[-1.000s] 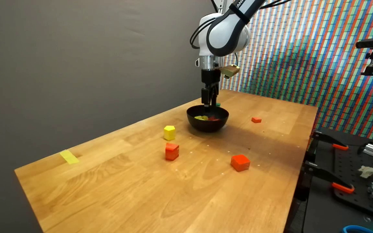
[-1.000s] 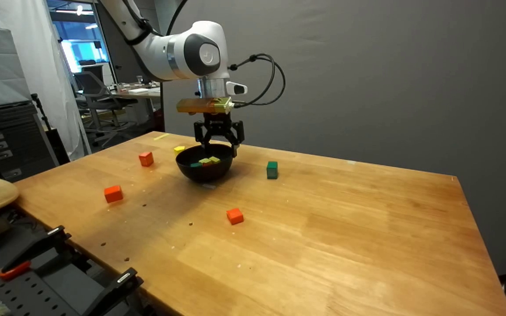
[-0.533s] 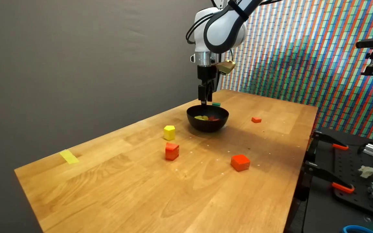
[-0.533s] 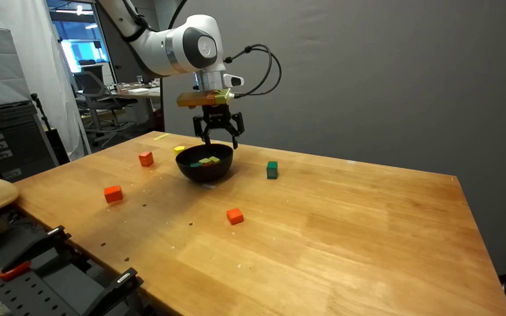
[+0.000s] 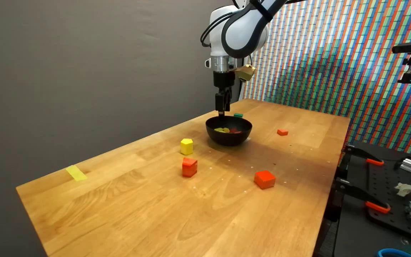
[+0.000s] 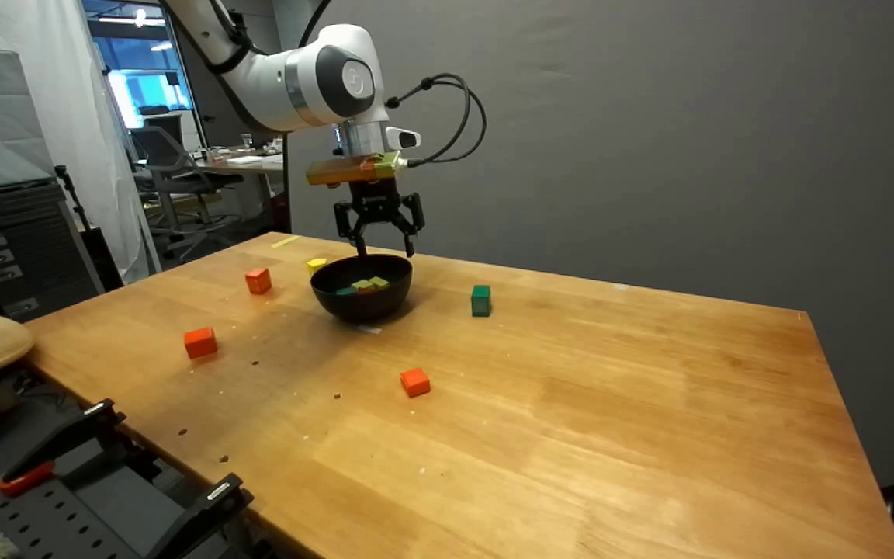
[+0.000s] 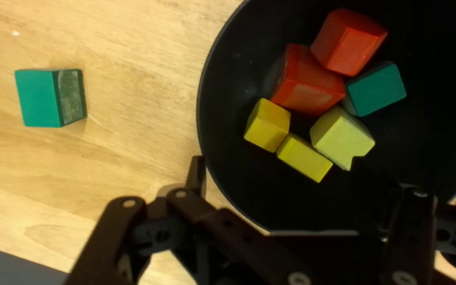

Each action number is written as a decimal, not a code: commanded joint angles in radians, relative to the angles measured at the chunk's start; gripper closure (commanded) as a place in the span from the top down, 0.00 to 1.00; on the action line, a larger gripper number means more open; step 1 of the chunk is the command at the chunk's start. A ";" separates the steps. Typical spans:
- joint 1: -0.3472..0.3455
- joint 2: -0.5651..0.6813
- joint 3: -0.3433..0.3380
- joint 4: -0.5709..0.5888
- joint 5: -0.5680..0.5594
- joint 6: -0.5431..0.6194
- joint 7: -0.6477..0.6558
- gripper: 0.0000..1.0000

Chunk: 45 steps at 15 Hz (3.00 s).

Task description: Remove the cubes from the bowl

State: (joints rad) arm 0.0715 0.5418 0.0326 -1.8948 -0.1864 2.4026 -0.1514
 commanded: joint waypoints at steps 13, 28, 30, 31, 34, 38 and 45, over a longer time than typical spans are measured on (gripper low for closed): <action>-0.062 0.028 0.061 -0.028 0.120 -0.102 -0.112 0.86; -0.085 0.072 0.084 -0.003 0.173 -0.094 -0.150 0.67; -0.080 0.067 0.082 0.004 0.165 -0.088 -0.147 0.66; -0.078 0.063 0.081 0.008 0.162 -0.086 -0.145 0.65; -0.073 0.042 0.075 0.011 0.150 -0.077 -0.139 0.67; -0.077 0.010 0.071 0.007 0.152 -0.051 -0.135 0.71; -0.093 0.041 0.080 0.028 0.177 -0.070 -0.148 0.78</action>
State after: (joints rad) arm -0.0074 0.5722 0.1040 -1.8820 -0.0335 2.3413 -0.2778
